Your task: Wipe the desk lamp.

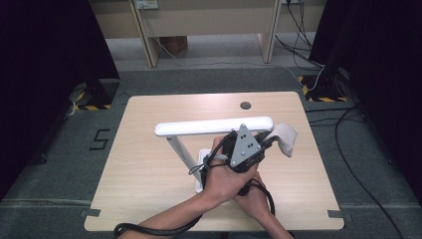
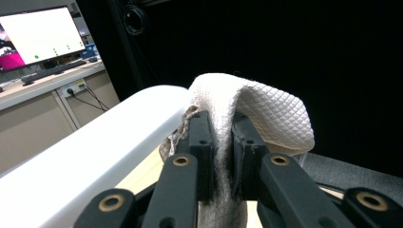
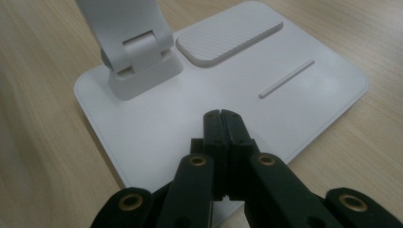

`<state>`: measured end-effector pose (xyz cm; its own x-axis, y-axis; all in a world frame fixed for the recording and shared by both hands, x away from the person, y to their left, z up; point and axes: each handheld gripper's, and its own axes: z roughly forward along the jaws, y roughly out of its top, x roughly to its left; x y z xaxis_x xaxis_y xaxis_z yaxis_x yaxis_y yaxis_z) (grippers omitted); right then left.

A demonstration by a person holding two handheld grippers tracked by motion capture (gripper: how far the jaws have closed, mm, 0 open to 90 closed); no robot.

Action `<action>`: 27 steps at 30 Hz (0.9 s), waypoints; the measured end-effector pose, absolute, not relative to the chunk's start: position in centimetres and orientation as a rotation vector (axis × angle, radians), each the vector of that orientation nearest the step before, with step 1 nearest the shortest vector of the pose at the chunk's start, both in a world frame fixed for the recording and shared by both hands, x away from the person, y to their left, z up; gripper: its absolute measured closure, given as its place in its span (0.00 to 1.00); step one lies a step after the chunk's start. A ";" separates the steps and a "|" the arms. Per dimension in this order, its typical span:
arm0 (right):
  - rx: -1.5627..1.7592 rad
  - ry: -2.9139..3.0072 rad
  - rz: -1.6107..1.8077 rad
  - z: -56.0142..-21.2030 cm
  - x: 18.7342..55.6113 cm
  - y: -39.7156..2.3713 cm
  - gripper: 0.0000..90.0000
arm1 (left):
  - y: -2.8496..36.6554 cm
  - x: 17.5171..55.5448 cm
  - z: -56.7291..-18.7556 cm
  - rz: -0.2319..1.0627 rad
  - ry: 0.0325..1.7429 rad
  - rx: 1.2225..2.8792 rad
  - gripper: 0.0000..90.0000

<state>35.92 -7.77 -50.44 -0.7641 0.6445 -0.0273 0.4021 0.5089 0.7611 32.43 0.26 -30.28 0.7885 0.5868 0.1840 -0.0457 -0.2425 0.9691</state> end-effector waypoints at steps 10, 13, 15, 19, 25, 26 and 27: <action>0.874 2.447 1.116 -50.4 35.9 -7.8 1.00 | 1.1 32.6 -31.2 0.649 0.489 1.676 0.90; 0.877 2.447 1.117 -50.4 35.9 -7.8 1.00 | 1.3 32.6 -31.4 0.642 0.501 1.669 0.90; 0.879 2.447 1.115 -50.4 35.9 -7.8 1.00 | 1.5 32.6 -31.5 0.639 0.512 1.661 0.90; 0.884 2.448 1.117 -50.4 35.9 -7.8 1.00 | 1.9 32.7 -31.5 0.631 0.526 1.647 0.90; 0.883 2.448 1.117 -50.4 35.9 -7.8 1.00 | 2.2 32.8 -31.6 0.613 0.542 1.633 0.90; 0.884 2.447 1.116 -50.4 35.9 -7.8 1.00 | 2.3 32.8 -31.6 0.612 0.544 1.633 0.90; 0.886 2.447 1.116 -50.4 35.9 -7.7 1.00 | 2.3 32.8 -31.7 0.612 0.548 1.631 0.90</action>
